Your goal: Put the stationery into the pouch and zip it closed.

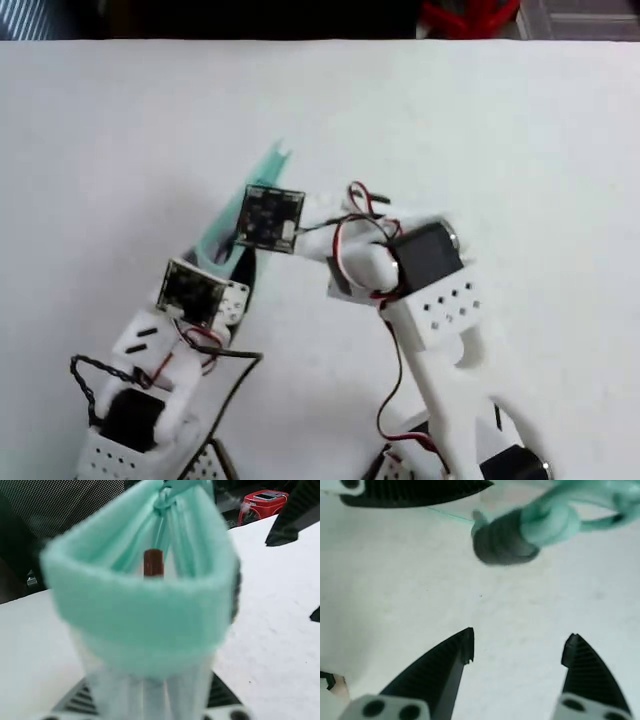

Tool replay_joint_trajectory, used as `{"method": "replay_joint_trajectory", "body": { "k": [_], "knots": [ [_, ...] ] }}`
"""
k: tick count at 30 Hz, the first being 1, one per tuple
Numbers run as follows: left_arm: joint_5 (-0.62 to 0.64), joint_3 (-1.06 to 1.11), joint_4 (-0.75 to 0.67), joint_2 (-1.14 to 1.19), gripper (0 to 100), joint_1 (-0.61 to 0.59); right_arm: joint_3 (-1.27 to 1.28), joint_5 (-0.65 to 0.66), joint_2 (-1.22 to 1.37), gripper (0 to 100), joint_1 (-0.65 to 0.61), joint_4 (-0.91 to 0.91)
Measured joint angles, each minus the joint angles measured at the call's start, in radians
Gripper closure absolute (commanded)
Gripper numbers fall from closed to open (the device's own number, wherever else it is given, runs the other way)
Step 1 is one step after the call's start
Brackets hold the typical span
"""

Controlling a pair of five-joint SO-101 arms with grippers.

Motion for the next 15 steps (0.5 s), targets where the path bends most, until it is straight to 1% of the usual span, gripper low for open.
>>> {"method": "replay_joint_trajectory", "body": {
  "k": [2,4,10,15],
  "knots": [
    [0.0,0.0,0.0,0.0,98,0.0,0.0,-0.012,-0.002,71.4,0.0,-0.02],
    [0.0,0.011,0.0,-0.006,98,0.0,-0.009,-0.061,0.0,71.4,-0.002,-0.028],
    [0.002,0.028,-0.023,-0.014,98,0.0,-0.095,-0.322,-0.08,71.4,-0.104,-0.028],
    [0.002,0.028,-0.023,-0.014,98,0.0,-0.038,-0.493,-0.163,71.4,-0.196,-0.06]
  ]
}}
